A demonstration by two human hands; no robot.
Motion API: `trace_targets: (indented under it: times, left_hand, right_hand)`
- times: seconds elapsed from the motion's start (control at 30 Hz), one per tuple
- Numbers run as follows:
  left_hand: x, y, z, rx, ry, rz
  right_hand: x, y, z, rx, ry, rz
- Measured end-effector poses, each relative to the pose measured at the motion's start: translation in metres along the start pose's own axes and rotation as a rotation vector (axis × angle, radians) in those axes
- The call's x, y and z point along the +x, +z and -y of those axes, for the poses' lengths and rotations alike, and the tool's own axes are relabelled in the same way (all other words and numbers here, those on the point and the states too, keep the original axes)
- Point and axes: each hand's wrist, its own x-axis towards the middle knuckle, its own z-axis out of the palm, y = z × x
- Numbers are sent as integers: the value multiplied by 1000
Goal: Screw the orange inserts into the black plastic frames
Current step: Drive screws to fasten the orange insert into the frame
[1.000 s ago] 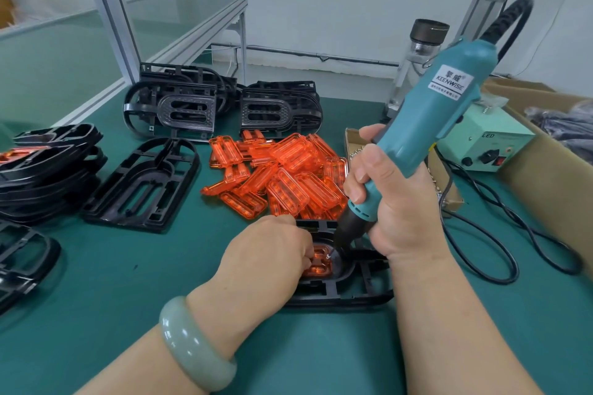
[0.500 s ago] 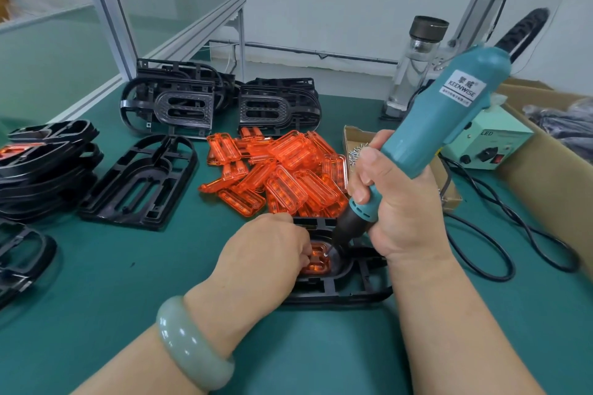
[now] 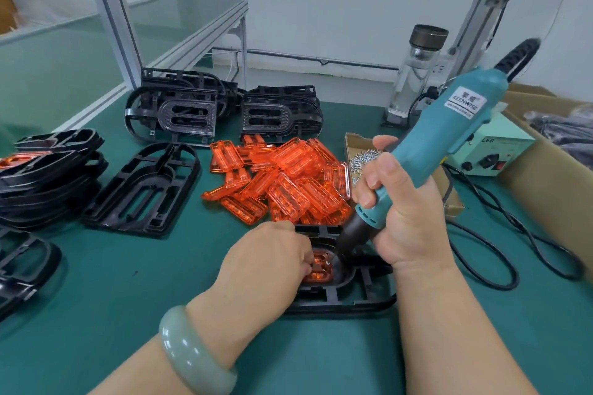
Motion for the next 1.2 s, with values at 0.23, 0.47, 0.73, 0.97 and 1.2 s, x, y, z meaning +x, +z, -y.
trace_targets:
  times: [0.23,0.47,0.73,0.97,1.2]
  left_hand:
    - [-1,-5,1,34,33,36]
    - [5,-13,-3,51,11,120]
    - [13,-20,0,102,47,142]
    - [38,-26,1,-46,11,-47]
    - [93,-24,-18,-190,132,-129]
  right_hand:
    - [-2,-5,0,147,-3,-30]
    - [0,-11,1,299,8,-148]
    - [3,-16,-2,368,42,-222]
    - [6,-23,2,385,37,-294]
    - [7,-33,7,417,18,-348]
